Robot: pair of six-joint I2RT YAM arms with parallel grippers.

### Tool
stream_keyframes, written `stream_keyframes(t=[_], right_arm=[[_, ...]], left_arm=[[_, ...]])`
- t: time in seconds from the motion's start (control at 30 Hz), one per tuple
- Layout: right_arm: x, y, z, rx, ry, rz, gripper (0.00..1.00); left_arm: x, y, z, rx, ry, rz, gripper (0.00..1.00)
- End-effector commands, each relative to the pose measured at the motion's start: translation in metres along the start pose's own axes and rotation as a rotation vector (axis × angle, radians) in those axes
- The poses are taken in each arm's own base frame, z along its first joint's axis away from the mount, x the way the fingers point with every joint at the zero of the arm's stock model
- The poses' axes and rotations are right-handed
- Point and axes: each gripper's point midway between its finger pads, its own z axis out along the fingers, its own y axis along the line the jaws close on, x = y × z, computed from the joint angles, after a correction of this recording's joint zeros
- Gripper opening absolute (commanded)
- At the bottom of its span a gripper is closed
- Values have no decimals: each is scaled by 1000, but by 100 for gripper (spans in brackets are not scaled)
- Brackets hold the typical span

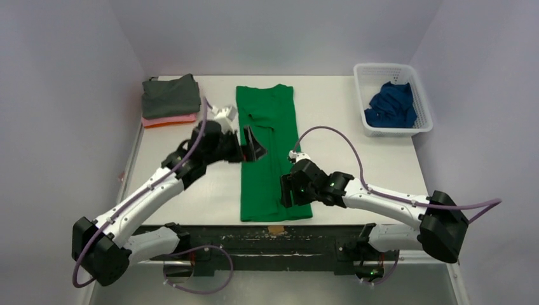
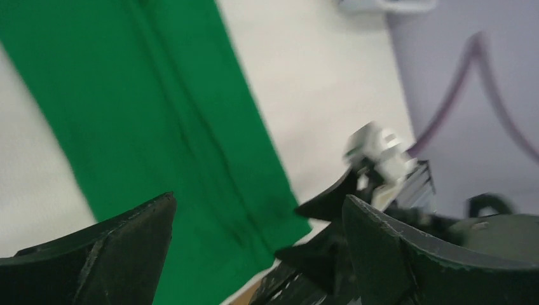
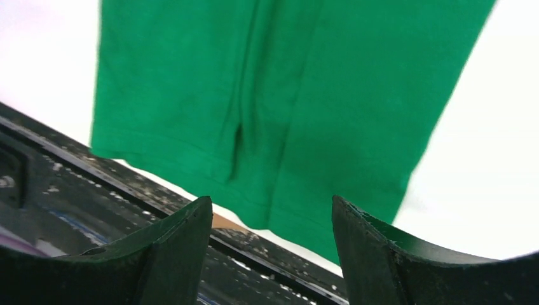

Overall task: Fold and stack the t-shirts
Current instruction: Grab the bottom of the folded rectangular tshirt with both arms

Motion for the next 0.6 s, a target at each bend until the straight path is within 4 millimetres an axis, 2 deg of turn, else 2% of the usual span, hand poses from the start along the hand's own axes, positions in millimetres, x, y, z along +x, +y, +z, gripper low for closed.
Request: stream_keyframes(t=[0.0, 0.07, 0.2, 0.27, 0.4, 0.57], right_arm=[[7, -20, -2, 90, 4, 2, 68], [15, -30, -4, 121, 12, 12, 69], [30, -50, -6, 174, 1, 80, 70], [38, -57, -5, 187, 7, 101, 70], [47, -65, -1, 205, 0, 144, 69], [57, -72, 3, 227, 25, 160, 64]], left_arm=[[117, 84, -8, -271, 115, -154, 100], [158, 90, -20, -291, 180, -152, 100], [209, 103, -43, -384, 252, -156, 99], [228, 108, -46, -393, 278, -180, 95], [253, 109, -40, -373, 321, -217, 81], [263, 124, -39, -489, 352, -191, 63]])
